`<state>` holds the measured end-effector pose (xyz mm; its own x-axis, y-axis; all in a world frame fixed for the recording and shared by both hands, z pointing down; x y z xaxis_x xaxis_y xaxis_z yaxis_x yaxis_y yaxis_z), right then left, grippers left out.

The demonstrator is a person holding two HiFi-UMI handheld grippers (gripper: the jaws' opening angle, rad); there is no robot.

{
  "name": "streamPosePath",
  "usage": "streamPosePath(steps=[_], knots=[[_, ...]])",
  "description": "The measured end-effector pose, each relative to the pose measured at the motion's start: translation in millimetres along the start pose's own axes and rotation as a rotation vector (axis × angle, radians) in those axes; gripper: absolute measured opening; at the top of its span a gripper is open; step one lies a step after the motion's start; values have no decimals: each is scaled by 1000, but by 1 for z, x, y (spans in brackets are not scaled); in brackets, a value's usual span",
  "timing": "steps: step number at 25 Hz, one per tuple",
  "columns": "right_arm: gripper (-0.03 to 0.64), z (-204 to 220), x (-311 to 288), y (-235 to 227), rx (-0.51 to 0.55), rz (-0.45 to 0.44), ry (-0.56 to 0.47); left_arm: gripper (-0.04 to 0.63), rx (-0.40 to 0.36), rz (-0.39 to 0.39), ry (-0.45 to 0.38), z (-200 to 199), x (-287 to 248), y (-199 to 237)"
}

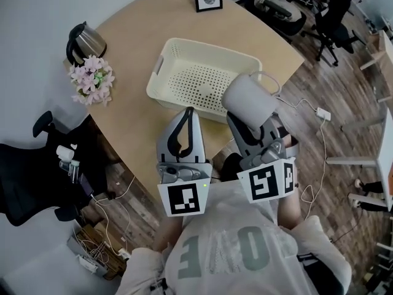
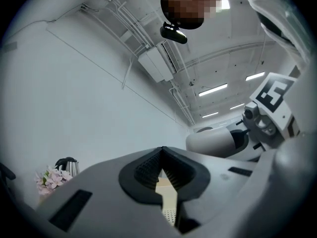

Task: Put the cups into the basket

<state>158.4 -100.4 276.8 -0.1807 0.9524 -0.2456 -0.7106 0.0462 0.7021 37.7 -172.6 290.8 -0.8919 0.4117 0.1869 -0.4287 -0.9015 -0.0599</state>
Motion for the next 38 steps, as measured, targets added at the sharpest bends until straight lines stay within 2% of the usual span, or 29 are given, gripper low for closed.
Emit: streamPosePath(steps=[6,14,21,24,28,34,38], knots=[[35,5,-34,-13,19,-22,13,9,18,-63,32,11,-9,23],[35,24,-84,-46,39,-77,9,9,-16,-155,69,16,-35,37],[35,44,-134,-48,238,-181,55,9,-17,-222,97,23,-49,34],[35,53,-154,-38,352,-270,55,9,-22,-251,111,28,-51,35],[35,67,-176,-17,514,-447,75,9,-11,-297,124,33,-51,35],[35,99,-215,28,708,-635,151,9,-4,-376,141,37,-41,34],[35,114,-226,48,796,-783,185,9,19,-426,145,38,-28,35]])
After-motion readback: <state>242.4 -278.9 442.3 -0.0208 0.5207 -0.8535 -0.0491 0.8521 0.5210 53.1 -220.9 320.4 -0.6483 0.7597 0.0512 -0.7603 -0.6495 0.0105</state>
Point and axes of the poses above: the fingertips, and each gripper's own axes: x backward along the fingers, y to its left, z out of its underside, the point moved 8 cm from there along x, backward along the fingers, and after that the axes turned 10 degrees about z, right-handed, at the moved point
